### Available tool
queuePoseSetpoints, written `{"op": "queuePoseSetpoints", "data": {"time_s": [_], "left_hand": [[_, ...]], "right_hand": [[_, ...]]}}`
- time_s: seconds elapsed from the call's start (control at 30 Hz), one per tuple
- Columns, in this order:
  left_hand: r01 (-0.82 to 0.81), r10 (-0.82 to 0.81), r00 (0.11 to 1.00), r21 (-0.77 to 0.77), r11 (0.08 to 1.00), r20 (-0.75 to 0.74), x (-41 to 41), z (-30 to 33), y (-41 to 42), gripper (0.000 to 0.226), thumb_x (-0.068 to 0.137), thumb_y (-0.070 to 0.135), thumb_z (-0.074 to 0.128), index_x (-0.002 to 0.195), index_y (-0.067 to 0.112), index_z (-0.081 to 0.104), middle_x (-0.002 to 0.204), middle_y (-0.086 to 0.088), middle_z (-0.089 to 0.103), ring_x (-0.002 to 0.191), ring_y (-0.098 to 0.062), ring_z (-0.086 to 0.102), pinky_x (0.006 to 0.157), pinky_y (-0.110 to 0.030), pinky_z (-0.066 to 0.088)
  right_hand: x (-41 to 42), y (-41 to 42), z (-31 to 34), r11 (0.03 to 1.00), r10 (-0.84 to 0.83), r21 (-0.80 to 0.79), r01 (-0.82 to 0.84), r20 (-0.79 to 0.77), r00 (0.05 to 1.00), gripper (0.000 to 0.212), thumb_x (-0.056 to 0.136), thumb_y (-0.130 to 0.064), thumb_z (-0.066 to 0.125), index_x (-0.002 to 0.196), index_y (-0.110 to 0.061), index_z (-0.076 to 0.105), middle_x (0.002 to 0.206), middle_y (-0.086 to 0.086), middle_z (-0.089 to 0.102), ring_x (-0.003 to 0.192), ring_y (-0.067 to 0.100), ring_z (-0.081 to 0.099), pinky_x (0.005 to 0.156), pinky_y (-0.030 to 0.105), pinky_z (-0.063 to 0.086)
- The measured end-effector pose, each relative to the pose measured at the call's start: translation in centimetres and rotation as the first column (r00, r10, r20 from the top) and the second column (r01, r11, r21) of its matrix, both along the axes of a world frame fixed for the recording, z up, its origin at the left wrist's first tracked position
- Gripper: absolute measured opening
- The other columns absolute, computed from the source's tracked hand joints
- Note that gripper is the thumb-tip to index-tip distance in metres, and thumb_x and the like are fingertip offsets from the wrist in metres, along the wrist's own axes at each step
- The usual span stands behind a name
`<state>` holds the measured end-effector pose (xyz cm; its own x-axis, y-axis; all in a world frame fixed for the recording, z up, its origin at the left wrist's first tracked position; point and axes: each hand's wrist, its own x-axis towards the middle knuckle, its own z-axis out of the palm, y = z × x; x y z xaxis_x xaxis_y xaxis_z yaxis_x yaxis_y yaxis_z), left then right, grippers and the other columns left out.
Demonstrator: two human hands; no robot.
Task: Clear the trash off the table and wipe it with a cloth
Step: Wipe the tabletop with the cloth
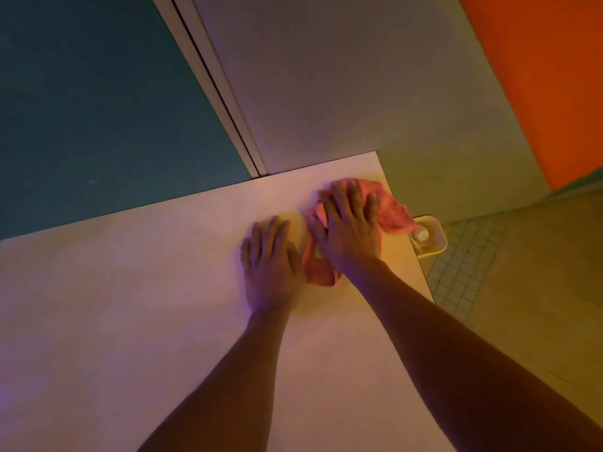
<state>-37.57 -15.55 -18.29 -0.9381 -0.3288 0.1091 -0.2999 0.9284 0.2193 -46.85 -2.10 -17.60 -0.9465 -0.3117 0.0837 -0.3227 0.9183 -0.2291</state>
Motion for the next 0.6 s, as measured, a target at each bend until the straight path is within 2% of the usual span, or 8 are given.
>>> {"op": "queuePoseSetpoints", "data": {"time_s": [0.13, 0.3, 0.47, 0.6], "left_hand": [[-0.017, 0.016, 0.999, -0.009, 1.0, -0.03, 0.7, 0.2, 0.0, 0.05, 0.099, 0.027, 0.037, 0.148, 0.023, 0.048, 0.157, 0.002, 0.042, 0.15, -0.028, 0.031, 0.121, -0.047, 0.024], [-0.011, 0.011, 0.999, 0.001, 1.0, -0.045, 0.6, 0.5, 0.7, 0.05, 0.101, 0.025, 0.035, 0.149, 0.021, 0.047, 0.158, 0.001, 0.042, 0.149, -0.03, 0.031, 0.122, -0.047, 0.023], [0.004, -0.005, 0.999, -0.025, 1.0, -0.053, 0.6, 0.1, 0.9, 0.049, 0.101, 0.025, 0.035, 0.149, 0.018, 0.047, 0.158, -0.002, 0.042, 0.149, -0.03, 0.031, 0.123, -0.047, 0.022], [0.004, -0.008, 0.998, -0.063, 0.998, -0.064, 1.2, -0.2, 1.0, 0.049, 0.102, 0.024, 0.036, 0.149, 0.017, 0.047, 0.158, -0.003, 0.041, 0.15, -0.029, 0.03, 0.122, -0.048, 0.023]], "right_hand": [[5.0, 3.4, 0.5, 1.0, -0.012, -0.027, 0.011, -0.02, 1.0, 0.05, 0.103, -0.046, 0.037, 0.141, -0.02, 0.053, 0.153, 0.005, 0.042, 0.145, 0.035, 0.032, 0.117, 0.057, 0.022], [10.0, 8.4, 0.2, 0.995, -0.073, 0.073, 0.072, 0.011, 0.997, 0.053, 0.101, -0.042, 0.039, 0.148, -0.018, 0.045, 0.158, 0.005, 0.036, 0.15, 0.03, 0.022, 0.119, 0.055, 0.017], [7.6, 7.4, 0.1, 0.99, -0.124, 0.067, 0.122, 0.029, 0.992, 0.057, 0.099, -0.04, 0.037, 0.151, -0.016, 0.039, 0.16, 0.005, 0.033, 0.151, 0.029, 0.021, 0.12, 0.056, 0.014], [1.4, 5.7, 0.2, 0.992, -0.117, 0.042, 0.115, 0.041, 0.992, 0.058, 0.101, -0.04, 0.03, 0.15, -0.012, 0.039, 0.159, 0.009, 0.034, 0.149, 0.033, 0.024, 0.118, 0.055, 0.022]]}}
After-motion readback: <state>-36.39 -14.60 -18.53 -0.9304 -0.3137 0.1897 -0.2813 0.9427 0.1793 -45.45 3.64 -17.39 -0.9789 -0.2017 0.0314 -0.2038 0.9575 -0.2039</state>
